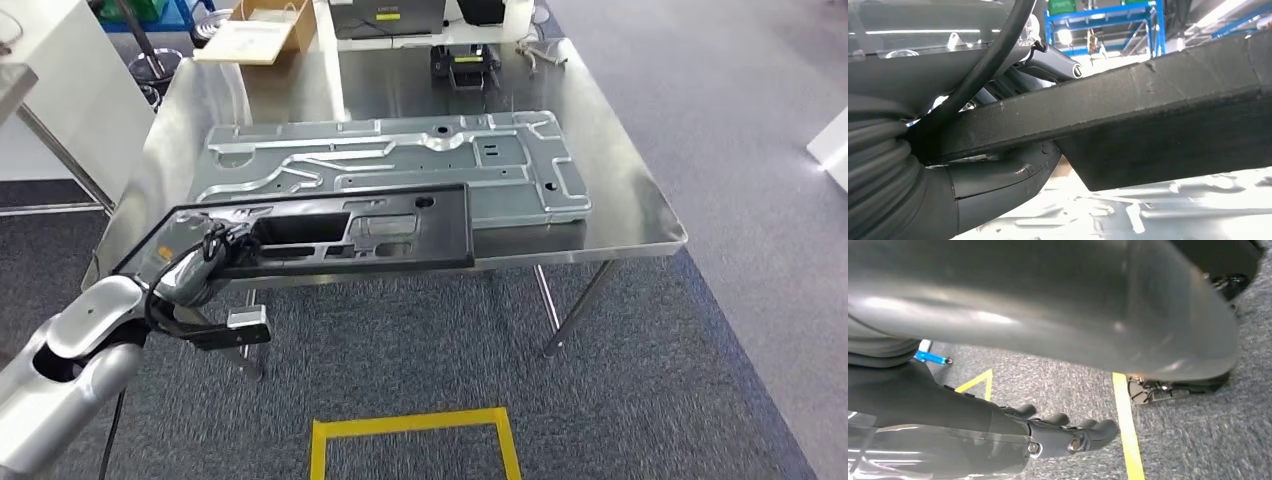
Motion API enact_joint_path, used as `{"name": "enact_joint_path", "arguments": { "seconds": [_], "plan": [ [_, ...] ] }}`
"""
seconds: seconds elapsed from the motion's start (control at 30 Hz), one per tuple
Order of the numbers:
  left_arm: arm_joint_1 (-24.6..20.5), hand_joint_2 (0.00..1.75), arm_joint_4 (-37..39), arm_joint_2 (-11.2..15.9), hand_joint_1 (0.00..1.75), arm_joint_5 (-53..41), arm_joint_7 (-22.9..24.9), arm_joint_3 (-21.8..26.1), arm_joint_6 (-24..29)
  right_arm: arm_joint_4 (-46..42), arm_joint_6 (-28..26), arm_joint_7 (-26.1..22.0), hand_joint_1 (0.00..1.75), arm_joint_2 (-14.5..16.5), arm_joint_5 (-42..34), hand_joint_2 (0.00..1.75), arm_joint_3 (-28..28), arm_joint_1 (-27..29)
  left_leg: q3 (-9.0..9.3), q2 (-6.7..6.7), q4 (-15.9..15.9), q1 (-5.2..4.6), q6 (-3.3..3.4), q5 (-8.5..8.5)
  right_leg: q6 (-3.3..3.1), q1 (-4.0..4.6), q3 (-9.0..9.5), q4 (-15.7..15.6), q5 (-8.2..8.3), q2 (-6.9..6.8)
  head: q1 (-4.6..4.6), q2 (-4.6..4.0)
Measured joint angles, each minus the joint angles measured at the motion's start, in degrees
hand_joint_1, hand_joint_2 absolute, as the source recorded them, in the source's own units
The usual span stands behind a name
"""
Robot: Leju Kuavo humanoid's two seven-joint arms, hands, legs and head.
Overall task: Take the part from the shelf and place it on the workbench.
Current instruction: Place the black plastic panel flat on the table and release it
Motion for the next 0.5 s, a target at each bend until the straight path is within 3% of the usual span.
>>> {"name": "enact_joint_path", "arguments": {
  "seconds": [0.03,0.1,0.13,0.17,0.2,0.27,0.3,0.37,0.4,0.5],
  "plan": [
    [-0.18,1.75,-0.01,0.05,1.75,-0.01,0.09,-0.01,0.07,0.0,0.01,0.02,0.0,-0.01,0.0,0.0,0.04,-0.04,0.38,-0.03,-0.11,0.05,0.27,-0.08,0.16,-0.07,-1.28,2.39,-1.08,0.01,0.0,0.0],
    [-0.31,1.75,-0.01,0.21,1.75,-0.01,0.26,-0.01,0.21,-0.01,0.04,0.04,0.0,0.01,0.0,0.0,0.14,-0.06,0.64,-0.08,-0.13,-0.06,0.61,-0.52,0.47,-0.13,-5.72,9.11,-4.02,0.01,0.0,0.0],
    [-0.2,1.75,-0.01,0.31,1.75,-0.01,0.3,-0.01,0.25,-0.01,0.07,0.04,0.0,0.01,0.0,0.0,0.2,-0.05,0.8,-0.12,-0.13,-0.13,0.68,-0.78,0.62,-0.16,-7.94,11.85,-4.99,0.0,0.0,0.0],
    [-0.07,1.75,-0.01,0.39,1.75,-0.01,0.33,-0.02,0.27,-0.02,0.08,0.04,0.0,0.02,0.0,0.0,0.24,-0.03,1.07,-0.17,-0.12,-0.2,0.7,-1.08,0.68,-0.18,-9.38,12.96,-4.93,0.0,0.0,0.0],
    [0.06,1.75,-0.01,0.48,1.75,-0.01,0.33,-0.02,0.28,-0.02,0.08,0.04,0.0,0.02,-0.01,0.0,0.27,0.02,1.49,-0.24,-0.12,-0.26,0.67,-1.41,0.58,-0.19,-9.76,12.03,-3.52,0.0,0.01,0.0],
    [0.15,1.75,-0.01,0.55,1.75,-0.01,0.33,-0.04,0.28,0.0,0.03,0.05,0.0,-0.01,-0.11,0.0,0.29,0.22,2.51,-0.34,-0.16,-0.3,0.5,-2.18,-0.06,-0.05,-7.92,5.13,1.86,0.0,0.01,0.0],
    [0.13,1.75,-0.01,0.55,1.75,-0.02,0.33,-0.08,0.28,0.03,0.01,0.05,0.0,-0.04,-0.21,0.0,0.29,0.33,2.98,-0.37,-0.17,-0.34,0.32,-2.55,-0.43,0.15,-6.8,1.61,3.45,0.0,0.01,0.0],
    [0.03,1.75,-0.01,0.53,1.75,-0.11,0.33,-0.22,0.25,0.07,-0.02,0.05,0.0,-0.11,-0.42,0.0,0.29,0.35,3.49,-0.42,-0.32,-0.4,-0.27,-3.07,-1.12,0.54,-5.54,-2.24,4.26,0.06,0.01,0.0],
    [-0.01,1.75,-0.01,0.5,1.75,-0.19,0.32,-0.37,0.23,0.08,-0.02,0.04,0.0,-0.14,-0.51,0.0,0.29,0.3,3.72,-0.46,-0.13,-0.46,-0.64,-3.01,-1.47,0.62,-5.34,-2.56,3.81,0.09,0.0,0.0],
    [-0.11,1.75,-0.02,0.39,1.75,-0.39,0.18,-0.93,0.2,0.05,-0.05,0.06,0.0,-0.06,-0.68,0.0,0.29,0.27,3.81,-0.34,1.86,-0.42,-1.61,-3.64,-2.54,0.24,-3.66,-3.33,4.43,0.1,-0.01,0.0]
  ]
}}
